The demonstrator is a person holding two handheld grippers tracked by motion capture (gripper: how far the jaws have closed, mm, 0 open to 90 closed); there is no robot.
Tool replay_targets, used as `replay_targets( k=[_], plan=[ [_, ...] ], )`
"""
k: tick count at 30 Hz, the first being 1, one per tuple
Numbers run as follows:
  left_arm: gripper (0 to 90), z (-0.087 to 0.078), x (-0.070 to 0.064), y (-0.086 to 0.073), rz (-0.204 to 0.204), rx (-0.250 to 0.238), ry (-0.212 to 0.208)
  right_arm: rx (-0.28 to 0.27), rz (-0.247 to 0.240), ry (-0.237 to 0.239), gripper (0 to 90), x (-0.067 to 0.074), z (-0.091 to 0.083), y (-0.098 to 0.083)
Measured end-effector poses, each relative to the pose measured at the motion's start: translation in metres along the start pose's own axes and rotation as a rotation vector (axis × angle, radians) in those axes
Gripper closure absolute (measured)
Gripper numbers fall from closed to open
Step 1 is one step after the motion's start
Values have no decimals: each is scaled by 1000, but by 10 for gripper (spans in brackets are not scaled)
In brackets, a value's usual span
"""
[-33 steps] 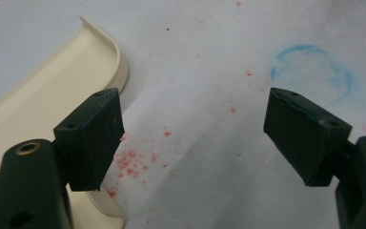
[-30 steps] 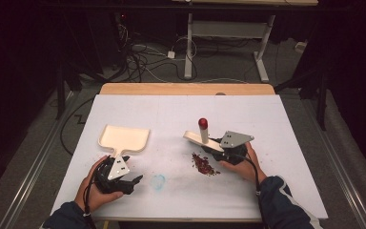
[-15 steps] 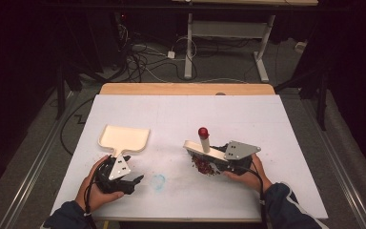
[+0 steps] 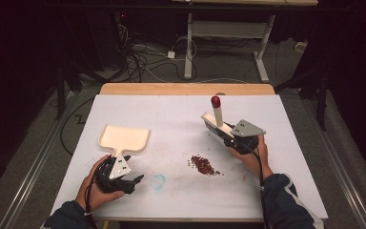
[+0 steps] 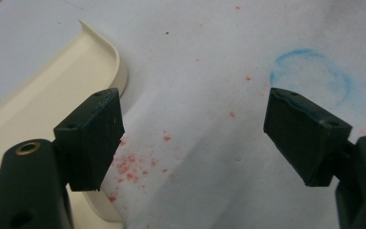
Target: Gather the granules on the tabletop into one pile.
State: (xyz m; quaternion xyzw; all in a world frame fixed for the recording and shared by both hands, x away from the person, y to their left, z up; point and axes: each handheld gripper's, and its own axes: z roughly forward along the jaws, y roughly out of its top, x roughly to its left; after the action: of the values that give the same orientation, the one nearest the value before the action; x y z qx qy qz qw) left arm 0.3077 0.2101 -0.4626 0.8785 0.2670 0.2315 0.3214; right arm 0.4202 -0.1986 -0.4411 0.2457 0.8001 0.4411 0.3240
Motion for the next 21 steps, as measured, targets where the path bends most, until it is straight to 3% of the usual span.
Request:
replay_targets(
  k=[5, 8, 14, 21],
  plan=[
    [207, 1, 1, -1, -5, 6, -5, 39, -69, -41, 673, 2, 23, -1],
    [207, -1, 0, -2, -3, -1, -6, 39, -8, -8, 673, 2, 29, -4],
    [207, -3, 1, -3, -8, -4, -2, 61, -11, 84, 670, 13, 17, -7],
    [207, -2, -1, -1, 3, -4, -3, 39, -7, 187, 673, 28, -14, -5]
  ],
)
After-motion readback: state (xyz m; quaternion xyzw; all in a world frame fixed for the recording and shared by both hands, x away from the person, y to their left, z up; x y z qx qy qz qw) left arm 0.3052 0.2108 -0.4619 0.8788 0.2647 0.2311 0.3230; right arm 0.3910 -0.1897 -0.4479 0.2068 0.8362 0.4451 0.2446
